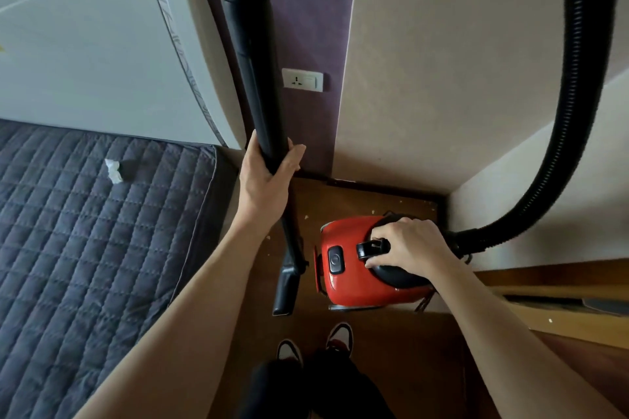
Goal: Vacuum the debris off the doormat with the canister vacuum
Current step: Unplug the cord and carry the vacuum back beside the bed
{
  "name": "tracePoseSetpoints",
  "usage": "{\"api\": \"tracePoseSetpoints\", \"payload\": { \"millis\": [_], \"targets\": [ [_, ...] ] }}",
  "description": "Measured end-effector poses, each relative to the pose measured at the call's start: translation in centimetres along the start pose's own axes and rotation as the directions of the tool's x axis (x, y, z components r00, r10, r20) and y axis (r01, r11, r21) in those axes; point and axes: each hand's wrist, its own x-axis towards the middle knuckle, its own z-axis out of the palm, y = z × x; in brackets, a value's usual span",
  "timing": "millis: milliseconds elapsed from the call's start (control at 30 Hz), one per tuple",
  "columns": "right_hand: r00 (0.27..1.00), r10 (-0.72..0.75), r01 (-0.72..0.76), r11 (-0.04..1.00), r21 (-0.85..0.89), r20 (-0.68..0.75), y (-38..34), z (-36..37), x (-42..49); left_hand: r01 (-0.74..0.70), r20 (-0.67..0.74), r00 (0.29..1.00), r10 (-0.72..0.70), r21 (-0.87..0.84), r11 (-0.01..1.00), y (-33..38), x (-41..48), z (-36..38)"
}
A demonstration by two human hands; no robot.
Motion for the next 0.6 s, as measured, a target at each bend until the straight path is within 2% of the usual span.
{"api": "tracePoseSetpoints", "payload": {
  "millis": [233, 467, 600],
  "targets": [
    [0.995, -0.099, 0.099, 0.992, -0.074, 0.016, 2.3, 5.8, 7.4, 0.007, 0.009, 1.000, -0.007, -0.009, 1.000, -8.1, 2.2, 2.9],
    [0.982, -0.184, 0.187, 0.979, -0.086, 0.037, 5.8, 16.3, 16.7, -0.071, 0.085, 0.993, 0.076, -0.062, 0.996, -21.5, 5.8, 6.2],
    [0.962, -0.250, 0.261, 0.960, -0.098, 0.113, 7.5, 22.4, 21.8, -0.134, 0.119, 0.983, 0.143, -0.080, 0.988, -29.2, 7.3, 6.9]
  ]
}}
